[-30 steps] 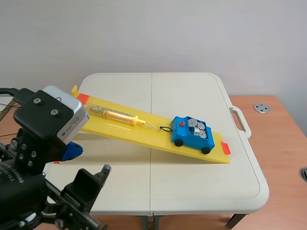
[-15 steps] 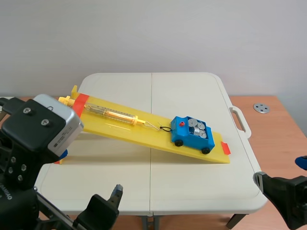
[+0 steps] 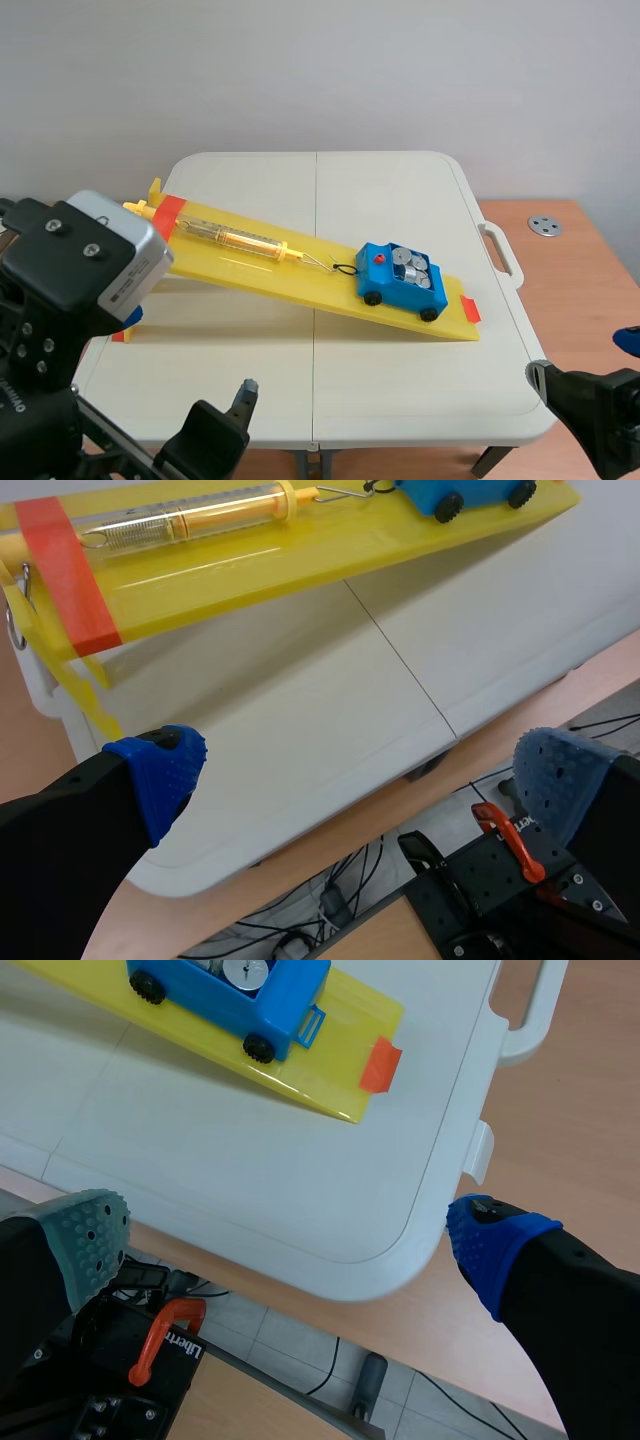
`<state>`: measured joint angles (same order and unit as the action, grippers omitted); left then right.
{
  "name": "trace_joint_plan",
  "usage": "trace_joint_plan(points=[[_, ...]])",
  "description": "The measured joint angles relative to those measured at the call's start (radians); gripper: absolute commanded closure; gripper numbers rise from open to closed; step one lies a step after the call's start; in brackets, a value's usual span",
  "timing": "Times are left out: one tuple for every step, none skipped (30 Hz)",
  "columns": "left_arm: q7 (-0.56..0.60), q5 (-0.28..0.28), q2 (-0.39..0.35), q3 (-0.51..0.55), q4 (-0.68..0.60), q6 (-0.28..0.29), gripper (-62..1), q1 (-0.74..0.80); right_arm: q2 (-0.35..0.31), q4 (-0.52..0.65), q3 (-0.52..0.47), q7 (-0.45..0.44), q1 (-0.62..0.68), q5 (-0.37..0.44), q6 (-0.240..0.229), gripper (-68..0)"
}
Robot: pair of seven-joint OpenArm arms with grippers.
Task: Place the four metal weights on the blue cart on the ramp.
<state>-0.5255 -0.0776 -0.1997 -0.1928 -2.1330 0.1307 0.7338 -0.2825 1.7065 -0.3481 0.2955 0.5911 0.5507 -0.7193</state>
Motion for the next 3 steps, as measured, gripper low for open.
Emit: trace_joint_plan(points=[[0.002,0.000,0.000,0.000,0.000,0.000,-62.3,0.000,0.000,0.000,0.000,0.000,0.000,0.000,0.000,-66.1],[0.003,0.000,0.000,0.000,0.000,0.000,-62.3,0.000,0.000,0.000,0.000,0.000,0.000,0.000,0.000,-66.1],[0.003,0.000,0.000,0.000,0.000,0.000,-62.3,0.000,0.000,0.000,0.000,0.000,0.000,0.000,0.000,-66.1]])
